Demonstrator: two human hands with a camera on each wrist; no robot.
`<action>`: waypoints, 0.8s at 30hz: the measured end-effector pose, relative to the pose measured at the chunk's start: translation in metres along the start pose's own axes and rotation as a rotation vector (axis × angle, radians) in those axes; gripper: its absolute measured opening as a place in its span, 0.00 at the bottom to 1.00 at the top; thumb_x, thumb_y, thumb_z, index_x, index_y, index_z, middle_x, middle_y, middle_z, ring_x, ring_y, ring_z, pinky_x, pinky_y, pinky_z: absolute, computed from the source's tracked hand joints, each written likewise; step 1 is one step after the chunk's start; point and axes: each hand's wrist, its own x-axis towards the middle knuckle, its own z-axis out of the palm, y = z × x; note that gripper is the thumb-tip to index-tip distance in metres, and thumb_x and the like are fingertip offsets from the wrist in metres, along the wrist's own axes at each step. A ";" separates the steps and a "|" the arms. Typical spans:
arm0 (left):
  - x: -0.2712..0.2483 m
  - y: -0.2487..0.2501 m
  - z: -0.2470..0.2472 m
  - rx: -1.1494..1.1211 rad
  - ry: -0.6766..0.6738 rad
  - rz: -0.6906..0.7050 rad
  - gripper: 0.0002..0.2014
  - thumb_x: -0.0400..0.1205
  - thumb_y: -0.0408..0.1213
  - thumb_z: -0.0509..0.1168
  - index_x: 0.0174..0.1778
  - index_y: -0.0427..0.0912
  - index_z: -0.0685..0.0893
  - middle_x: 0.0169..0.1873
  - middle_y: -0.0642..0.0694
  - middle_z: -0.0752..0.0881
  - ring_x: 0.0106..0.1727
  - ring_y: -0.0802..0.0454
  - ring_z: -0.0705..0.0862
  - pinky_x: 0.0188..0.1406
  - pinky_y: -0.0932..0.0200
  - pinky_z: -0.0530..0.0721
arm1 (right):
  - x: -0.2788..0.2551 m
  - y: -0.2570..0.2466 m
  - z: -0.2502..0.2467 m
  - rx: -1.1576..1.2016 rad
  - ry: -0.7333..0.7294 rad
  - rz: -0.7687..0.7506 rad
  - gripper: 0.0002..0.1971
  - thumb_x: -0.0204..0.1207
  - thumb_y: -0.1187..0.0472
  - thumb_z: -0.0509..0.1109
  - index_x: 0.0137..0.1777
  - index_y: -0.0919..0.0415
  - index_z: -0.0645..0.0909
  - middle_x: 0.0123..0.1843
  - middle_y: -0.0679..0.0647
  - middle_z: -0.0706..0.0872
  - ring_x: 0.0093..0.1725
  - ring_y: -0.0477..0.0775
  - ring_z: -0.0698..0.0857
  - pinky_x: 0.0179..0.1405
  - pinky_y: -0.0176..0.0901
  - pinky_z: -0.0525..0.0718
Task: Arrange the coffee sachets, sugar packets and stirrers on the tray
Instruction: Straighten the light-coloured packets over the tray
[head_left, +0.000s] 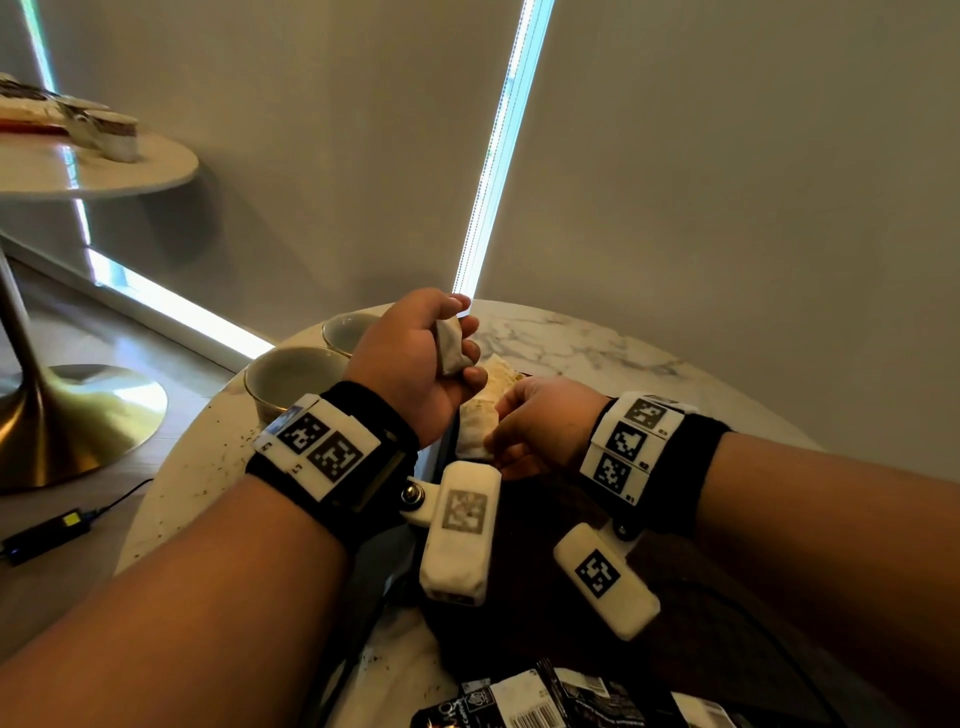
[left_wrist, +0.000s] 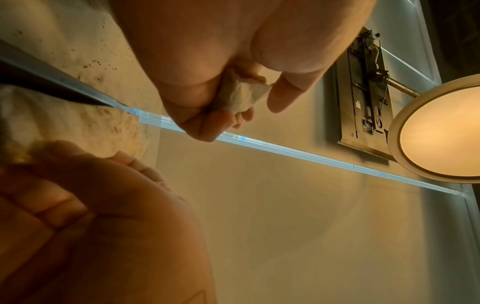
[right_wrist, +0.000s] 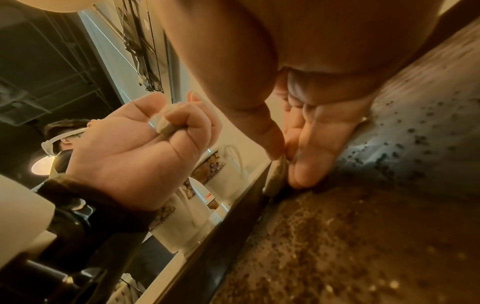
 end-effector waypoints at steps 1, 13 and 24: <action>0.000 0.000 0.000 -0.001 0.000 -0.002 0.08 0.83 0.35 0.60 0.57 0.40 0.79 0.43 0.44 0.77 0.32 0.54 0.75 0.25 0.62 0.73 | -0.001 -0.001 0.001 -0.015 -0.006 0.006 0.14 0.78 0.77 0.71 0.61 0.67 0.77 0.34 0.58 0.86 0.28 0.53 0.88 0.29 0.47 0.92; -0.001 -0.001 0.000 -0.003 -0.008 0.025 0.09 0.83 0.34 0.58 0.56 0.39 0.80 0.45 0.43 0.77 0.33 0.53 0.76 0.26 0.61 0.76 | -0.011 -0.001 -0.012 -0.248 0.135 -0.181 0.07 0.77 0.61 0.76 0.52 0.55 0.83 0.47 0.55 0.89 0.43 0.52 0.88 0.42 0.46 0.88; -0.002 -0.002 -0.002 -0.016 -0.015 0.023 0.14 0.83 0.31 0.53 0.58 0.40 0.81 0.45 0.42 0.79 0.37 0.52 0.79 0.28 0.60 0.82 | -0.012 0.005 0.001 -0.084 -0.140 -0.163 0.10 0.79 0.72 0.69 0.52 0.57 0.85 0.56 0.63 0.91 0.57 0.62 0.91 0.63 0.61 0.88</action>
